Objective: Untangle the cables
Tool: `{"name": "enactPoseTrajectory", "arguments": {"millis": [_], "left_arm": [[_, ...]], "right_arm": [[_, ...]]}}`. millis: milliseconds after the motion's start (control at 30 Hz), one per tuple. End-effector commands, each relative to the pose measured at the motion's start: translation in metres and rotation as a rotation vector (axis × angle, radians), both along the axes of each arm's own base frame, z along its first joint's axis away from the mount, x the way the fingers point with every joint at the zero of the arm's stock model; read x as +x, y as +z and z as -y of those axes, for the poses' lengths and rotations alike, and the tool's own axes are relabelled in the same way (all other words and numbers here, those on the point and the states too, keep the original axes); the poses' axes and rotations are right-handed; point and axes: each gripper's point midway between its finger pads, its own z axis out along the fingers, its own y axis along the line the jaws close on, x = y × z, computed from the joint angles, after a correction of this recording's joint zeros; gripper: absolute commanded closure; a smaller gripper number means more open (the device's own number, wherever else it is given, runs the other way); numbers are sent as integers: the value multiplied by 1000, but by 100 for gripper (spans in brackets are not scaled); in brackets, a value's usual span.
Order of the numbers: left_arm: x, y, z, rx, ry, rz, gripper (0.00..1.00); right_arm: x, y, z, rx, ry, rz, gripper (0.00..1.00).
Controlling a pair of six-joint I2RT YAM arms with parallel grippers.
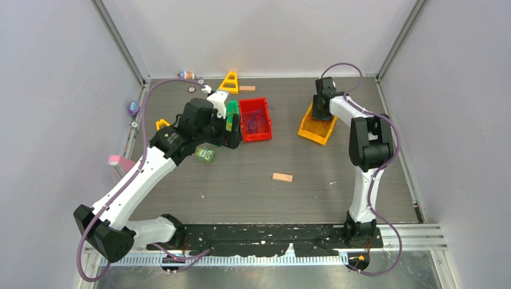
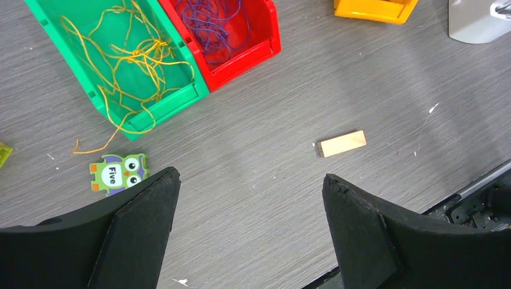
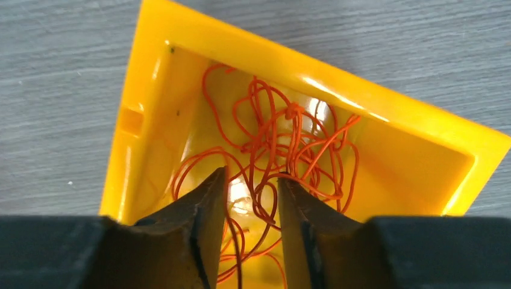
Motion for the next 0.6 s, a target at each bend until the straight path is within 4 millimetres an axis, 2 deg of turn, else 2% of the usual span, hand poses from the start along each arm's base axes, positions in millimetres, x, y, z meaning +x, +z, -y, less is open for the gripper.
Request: {"name": "enactPoseTrajectory", "arguments": {"millis": [0,33,67,200,333,367,400,433,467,500,533,567], "left_arm": [[-2,8,-4,-1,-4,20,10],[-2,7,-7,11,12,16,9],[-2,6,-11,25,33,11,9],[-1,0,-22,48,81,-2,5],[-3,-6,-28,-8,101,0,4],[-3,-6,-30,-16,107,4,3],[-4,-7,-32,-21,114,8,3],[-5,-6,-34,-25,119,11,3],[-6,-7,-36,-29,125,12,3],[-7,-7,-38,-32,127,18,3],[-8,-8,-40,-37,132,22,2],[-9,-11,-41,-43,132,24,2]], "right_arm": [[-2,47,4,2,-8,60,55],[-2,55,5,3,-9,75,53],[0,73,4,9,-8,109,46],[-5,122,6,17,-13,200,30],[-17,155,11,15,-19,267,1],[-21,167,12,16,-21,294,3],[-24,168,13,15,-22,295,4],[-27,179,13,22,-22,324,5],[-31,179,13,28,-20,326,5],[-34,192,10,53,-3,363,5],[-40,187,9,68,8,360,5],[-43,206,1,113,41,423,5]]}}
